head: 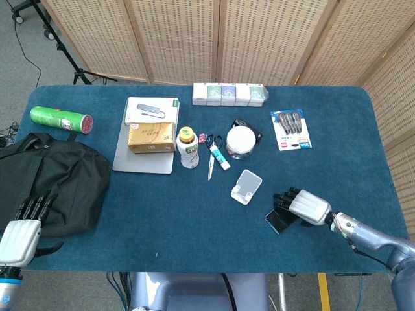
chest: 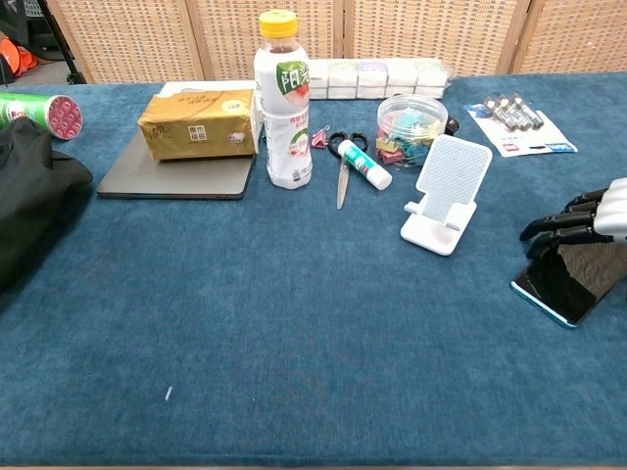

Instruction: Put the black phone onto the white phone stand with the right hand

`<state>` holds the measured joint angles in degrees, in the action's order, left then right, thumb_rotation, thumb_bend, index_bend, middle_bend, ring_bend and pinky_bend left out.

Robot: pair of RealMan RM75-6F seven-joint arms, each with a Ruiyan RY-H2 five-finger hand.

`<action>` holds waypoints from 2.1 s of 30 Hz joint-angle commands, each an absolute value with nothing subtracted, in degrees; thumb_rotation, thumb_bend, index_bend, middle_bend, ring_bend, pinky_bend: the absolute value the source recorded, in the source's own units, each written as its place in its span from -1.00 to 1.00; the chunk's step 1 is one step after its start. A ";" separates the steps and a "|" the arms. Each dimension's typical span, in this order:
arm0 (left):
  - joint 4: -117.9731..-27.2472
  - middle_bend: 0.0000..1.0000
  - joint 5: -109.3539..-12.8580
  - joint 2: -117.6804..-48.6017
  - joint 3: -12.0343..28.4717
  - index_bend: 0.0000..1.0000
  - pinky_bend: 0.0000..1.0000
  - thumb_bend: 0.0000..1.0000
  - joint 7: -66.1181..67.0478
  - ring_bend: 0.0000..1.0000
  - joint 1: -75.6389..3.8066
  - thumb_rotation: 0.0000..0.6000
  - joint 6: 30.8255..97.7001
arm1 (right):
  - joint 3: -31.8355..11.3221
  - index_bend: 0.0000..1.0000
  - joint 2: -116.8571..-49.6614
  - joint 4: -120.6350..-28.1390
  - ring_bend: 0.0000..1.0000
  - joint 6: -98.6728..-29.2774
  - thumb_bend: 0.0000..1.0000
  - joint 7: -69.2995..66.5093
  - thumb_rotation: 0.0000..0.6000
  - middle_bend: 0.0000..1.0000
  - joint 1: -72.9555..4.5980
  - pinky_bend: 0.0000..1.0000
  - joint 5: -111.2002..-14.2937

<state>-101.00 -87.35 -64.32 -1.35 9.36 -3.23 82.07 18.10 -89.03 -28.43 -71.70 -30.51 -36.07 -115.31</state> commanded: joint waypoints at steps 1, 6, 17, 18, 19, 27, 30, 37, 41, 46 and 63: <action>-101.06 -1.00 -87.30 -64.43 -1.38 -1.00 -1.00 -1.00 9.52 -1.00 -3.31 1.00 81.97 | 18.16 0.17 -90.58 -25.32 -0.31 -74.77 -0.48 -32.84 1.00 -0.05 -34.47 -0.53 -114.58; -101.11 -1.00 -87.37 -64.47 -1.46 -1.00 -1.00 -1.00 9.63 -1.00 -3.33 1.00 82.03 | 17.75 0.19 -90.85 -22.86 -0.28 -78.95 -0.43 -34.14 1.00 -0.03 -33.14 -0.51 -113.76; -101.25 -1.00 -87.47 -64.25 -1.66 -1.00 -1.00 -1.00 9.44 -1.00 -3.54 1.00 81.82 | 16.32 0.19 -88.17 -23.08 -0.28 -84.57 -0.28 -34.16 1.00 -0.03 -32.75 -0.51 -111.81; -101.27 -1.00 -87.51 -64.19 -1.68 -1.00 -1.00 -1.00 9.35 -1.00 -3.53 1.00 81.87 | 15.95 0.19 -87.74 -23.39 -0.28 -85.12 -0.27 -33.61 1.00 -0.03 -32.84 -0.51 -111.50; -101.29 -1.00 -87.54 -64.13 -1.70 -1.00 -1.00 -1.00 9.21 -1.00 -3.50 1.00 81.93 | 15.58 0.19 -87.33 -23.71 -0.28 -85.64 -0.27 -32.88 1.00 -0.03 -32.93 -0.51 -111.20; -101.40 -1.00 -87.61 -63.82 -1.69 -1.00 -1.00 -1.00 8.66 -1.00 -3.17 1.00 82.72 | 11.18 0.19 -81.42 -31.21 -0.28 -88.68 -0.25 -27.30 1.00 -0.03 -35.59 -0.51 -108.09; -101.74 -1.00 -87.11 -63.62 -1.61 -1.00 -1.00 -1.00 9.07 -1.00 -3.19 1.00 82.54 | 9.05 0.19 -77.00 -38.92 -0.28 -89.82 -0.24 -19.04 1.00 -0.02 -37.70 -0.51 -107.84; -103.64 -1.00 -88.13 -62.18 -1.82 -1.00 -1.00 -1.00 9.08 -1.00 -2.78 1.00 83.75 | 5.85 0.21 -66.35 -63.30 -0.27 -81.51 -0.22 2.55 1.00 0.00 -42.19 -0.51 -106.75; -104.13 -1.00 -89.30 -61.00 -2.51 -1.00 -1.00 -1.00 7.99 -1.00 -2.47 1.00 84.13 | 2.79 0.21 -62.23 -77.39 -0.27 -73.64 -0.22 17.05 1.00 0.00 -44.10 -0.51 -103.32; -103.96 -1.00 -90.36 -60.10 -2.76 -1.00 -1.00 -1.00 5.94 -1.00 -2.16 1.00 84.99 | -1.06 0.21 -62.12 -86.79 -0.27 -65.40 -0.20 32.33 1.00 0.00 -45.51 -0.51 -96.98; -103.80 -1.00 -91.72 -58.39 -3.60 -1.00 -1.00 -1.00 2.48 -1.00 -1.99 1.00 84.91 | -4.88 0.21 -70.17 -92.53 -0.26 -57.51 -0.17 64.69 1.00 0.00 -47.05 -0.51 -83.14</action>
